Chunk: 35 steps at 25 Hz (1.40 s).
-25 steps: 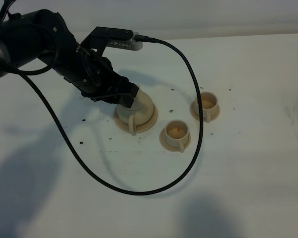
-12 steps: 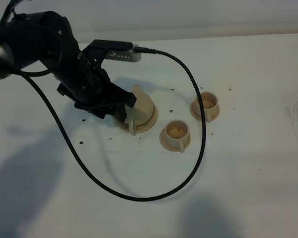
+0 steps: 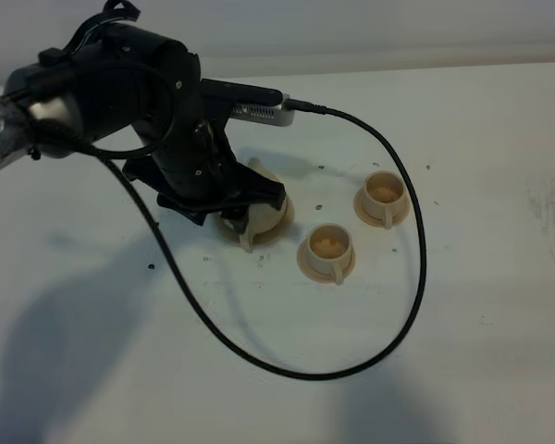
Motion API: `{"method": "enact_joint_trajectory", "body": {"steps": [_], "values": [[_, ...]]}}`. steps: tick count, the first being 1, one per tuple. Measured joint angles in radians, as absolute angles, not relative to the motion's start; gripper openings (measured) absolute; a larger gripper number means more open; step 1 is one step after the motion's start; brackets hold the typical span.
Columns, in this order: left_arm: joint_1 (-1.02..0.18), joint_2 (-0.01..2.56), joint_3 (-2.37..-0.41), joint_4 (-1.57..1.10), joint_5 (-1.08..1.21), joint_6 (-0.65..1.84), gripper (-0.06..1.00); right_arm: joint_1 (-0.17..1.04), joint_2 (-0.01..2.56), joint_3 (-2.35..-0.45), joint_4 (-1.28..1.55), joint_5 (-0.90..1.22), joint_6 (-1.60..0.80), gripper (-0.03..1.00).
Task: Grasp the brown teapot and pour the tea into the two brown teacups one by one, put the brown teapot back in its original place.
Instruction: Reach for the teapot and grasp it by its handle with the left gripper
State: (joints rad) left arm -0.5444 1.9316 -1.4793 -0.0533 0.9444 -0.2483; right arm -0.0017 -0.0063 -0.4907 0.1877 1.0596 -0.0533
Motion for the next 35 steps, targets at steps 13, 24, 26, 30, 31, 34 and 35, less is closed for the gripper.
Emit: {"method": "enact_joint_trajectory", "body": {"steps": [13, 24, 26, 30, 31, 34, 35], "values": [[-0.544, 2.138, -1.647, -0.05, 0.999, -0.31, 0.48, -0.002, -0.006, -0.491, 0.188, 1.06, -0.053, 0.24], [-0.539, 2.172, -1.676, -0.063, 0.999, -0.33, 0.46, -0.002, -0.006, -0.49, 0.188, 1.06, -0.053, 0.24], [-0.538, 2.172, -1.677, -0.053, 0.999, -0.345, 0.44, -0.002, -0.006, -0.49, 0.188, 1.06, -0.053, 0.24], [-0.538, 2.172, -1.677, -0.043, 0.991, -0.355, 0.38, -0.002, -0.006, -0.49, 0.188, 1.06, -0.053, 0.24], [-0.538, 2.172, -1.677, -0.043, 0.986, -0.355, 0.37, -0.002, -0.006, -0.49, 0.188, 1.06, -0.053, 0.24], [-0.538, 2.172, -1.677, -0.043, 0.976, -0.357, 0.34, -0.002, -0.006, -0.49, 0.188, 1.06, -0.053, 0.24], [-0.538, 2.172, -1.677, -0.044, 0.976, -0.357, 0.34, -0.002, -0.006, -0.49, 0.188, 1.06, -0.053, 0.24]]}}
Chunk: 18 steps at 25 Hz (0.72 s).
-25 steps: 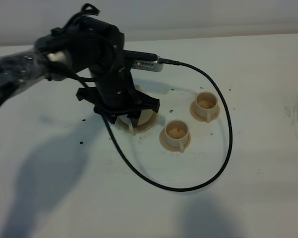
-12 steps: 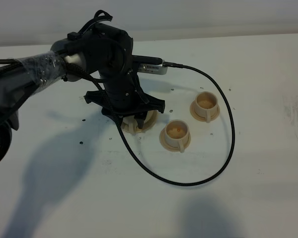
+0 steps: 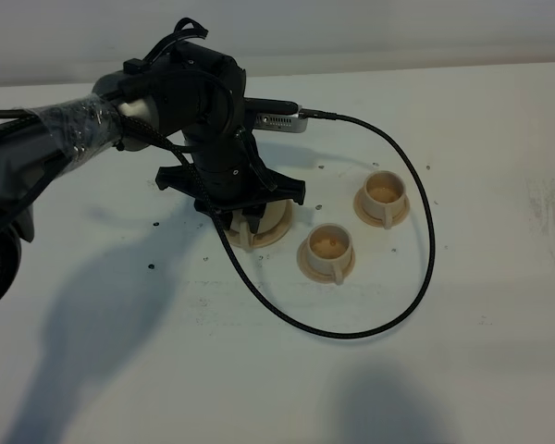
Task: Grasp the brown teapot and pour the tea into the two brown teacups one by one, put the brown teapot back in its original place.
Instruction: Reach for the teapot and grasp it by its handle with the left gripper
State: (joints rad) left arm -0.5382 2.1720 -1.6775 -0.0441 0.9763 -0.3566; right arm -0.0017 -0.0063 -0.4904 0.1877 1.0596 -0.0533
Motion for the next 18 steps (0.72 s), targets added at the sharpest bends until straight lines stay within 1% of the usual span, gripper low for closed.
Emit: {"method": "enact_joint_trajectory", "body": {"steps": [18], "values": [[-0.538, 2.214, -1.677, -0.048, 0.966, -0.357, 0.33, -0.002, -0.006, -0.49, 0.188, 1.06, -0.053, 0.24]]}}
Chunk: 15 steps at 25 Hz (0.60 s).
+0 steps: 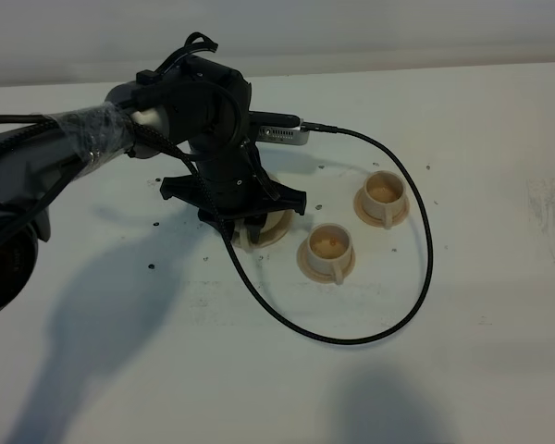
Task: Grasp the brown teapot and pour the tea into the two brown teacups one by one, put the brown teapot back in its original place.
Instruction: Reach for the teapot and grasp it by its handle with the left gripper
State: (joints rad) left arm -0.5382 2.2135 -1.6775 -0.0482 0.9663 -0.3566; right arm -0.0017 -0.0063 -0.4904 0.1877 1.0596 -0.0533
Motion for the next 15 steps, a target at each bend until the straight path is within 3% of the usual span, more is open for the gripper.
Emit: {"method": "enact_joint_trajectory", "body": {"steps": [9, 15], "values": [[-0.538, 2.214, -1.677, -0.065, 1.002, -0.357, 0.34, -0.002, -0.006, -0.49, 0.188, 1.059, -0.053, 0.23], [-0.538, 2.206, -1.677, -0.065, 1.001, -0.353, 0.44, -0.002, -0.006, -0.49, 0.188, 1.059, -0.053, 0.23]]}}
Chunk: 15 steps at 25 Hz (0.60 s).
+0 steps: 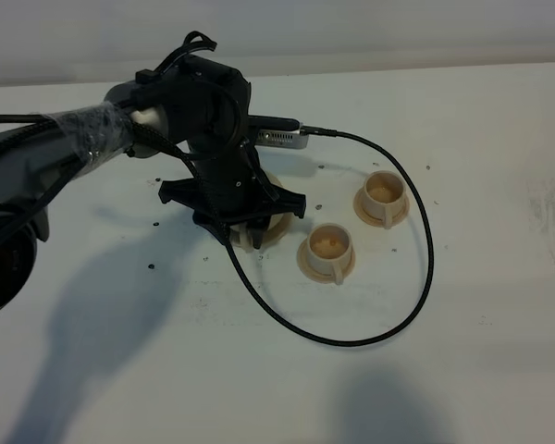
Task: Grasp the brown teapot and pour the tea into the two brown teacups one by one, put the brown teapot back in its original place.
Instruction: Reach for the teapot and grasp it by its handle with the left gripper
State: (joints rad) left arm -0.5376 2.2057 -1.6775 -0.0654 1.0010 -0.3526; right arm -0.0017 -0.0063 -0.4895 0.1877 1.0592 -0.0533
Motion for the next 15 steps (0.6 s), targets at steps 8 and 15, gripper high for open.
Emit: {"method": "enact_joint_trajectory", "body": {"steps": [8, 15], "values": [[-0.538, 2.197, -1.679, -0.058, 0.956, -0.353, 0.47, -0.002, -0.006, -0.49, 0.188, 1.059, -0.053, 0.23], [-0.538, 2.197, -1.679, -0.061, 0.951, -0.353, 0.46, -0.002, -0.006, -0.49, 0.188, 1.059, -0.053, 0.23]]}}
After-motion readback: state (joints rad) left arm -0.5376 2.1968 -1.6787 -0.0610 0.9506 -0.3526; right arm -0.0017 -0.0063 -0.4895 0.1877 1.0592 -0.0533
